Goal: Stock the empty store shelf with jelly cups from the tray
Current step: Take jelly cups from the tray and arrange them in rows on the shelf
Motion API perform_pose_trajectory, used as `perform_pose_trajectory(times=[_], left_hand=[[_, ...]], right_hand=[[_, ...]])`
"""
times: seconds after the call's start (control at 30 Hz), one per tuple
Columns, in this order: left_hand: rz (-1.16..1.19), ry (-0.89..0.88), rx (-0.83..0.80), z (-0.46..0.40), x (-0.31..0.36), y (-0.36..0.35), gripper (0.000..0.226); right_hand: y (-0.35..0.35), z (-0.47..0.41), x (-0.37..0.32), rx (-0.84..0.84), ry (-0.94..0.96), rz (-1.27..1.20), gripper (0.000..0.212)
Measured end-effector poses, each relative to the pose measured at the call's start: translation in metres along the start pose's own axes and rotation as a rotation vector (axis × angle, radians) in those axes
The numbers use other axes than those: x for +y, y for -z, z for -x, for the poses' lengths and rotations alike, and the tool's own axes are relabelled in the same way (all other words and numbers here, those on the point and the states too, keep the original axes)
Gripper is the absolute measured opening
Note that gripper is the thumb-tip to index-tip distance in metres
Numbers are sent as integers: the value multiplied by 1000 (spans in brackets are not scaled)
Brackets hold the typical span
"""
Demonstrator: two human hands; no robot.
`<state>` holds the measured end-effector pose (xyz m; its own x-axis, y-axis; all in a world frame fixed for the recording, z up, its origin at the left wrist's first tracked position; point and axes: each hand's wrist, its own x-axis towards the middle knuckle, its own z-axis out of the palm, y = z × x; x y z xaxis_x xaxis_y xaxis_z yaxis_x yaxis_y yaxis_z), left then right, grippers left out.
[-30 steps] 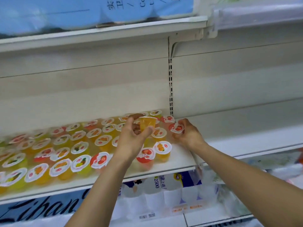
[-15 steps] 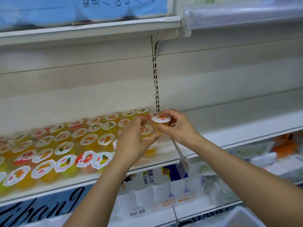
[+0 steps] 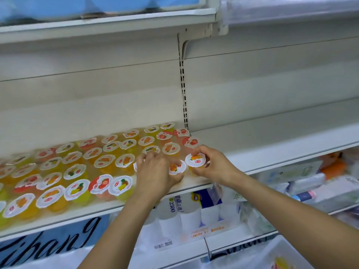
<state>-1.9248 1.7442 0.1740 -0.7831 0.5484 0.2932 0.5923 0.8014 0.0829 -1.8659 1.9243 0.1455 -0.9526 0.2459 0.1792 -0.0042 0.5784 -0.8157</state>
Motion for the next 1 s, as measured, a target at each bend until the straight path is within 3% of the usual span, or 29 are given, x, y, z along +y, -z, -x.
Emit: perform_pose_trajectory(times=[0.13,0.2,0.3,0.43,0.63,0.8,1.0], left_hand=[[54,-38,-19,12,5,1,61],[175,-66,35,24,13,0,69],[326,-190,173,43,42,-7,61],[469,-278,218,57,104,-27,53],[520,-328,35,84,199,-77,52],[594,-268,-198,122,253,-132,55],[662,-194,-533,165,292,-213,52]], right_hand=[[5,12,2,4,63,150,49],[14,26,3,121,152,237,50],[35,60,16,313,224,415,49],[71,116,49,401,247,506,49],[125,214,122,348,33,529,50],[149,286,204,267,-228,527,45],[129,358,289,34,-558,397,44]])
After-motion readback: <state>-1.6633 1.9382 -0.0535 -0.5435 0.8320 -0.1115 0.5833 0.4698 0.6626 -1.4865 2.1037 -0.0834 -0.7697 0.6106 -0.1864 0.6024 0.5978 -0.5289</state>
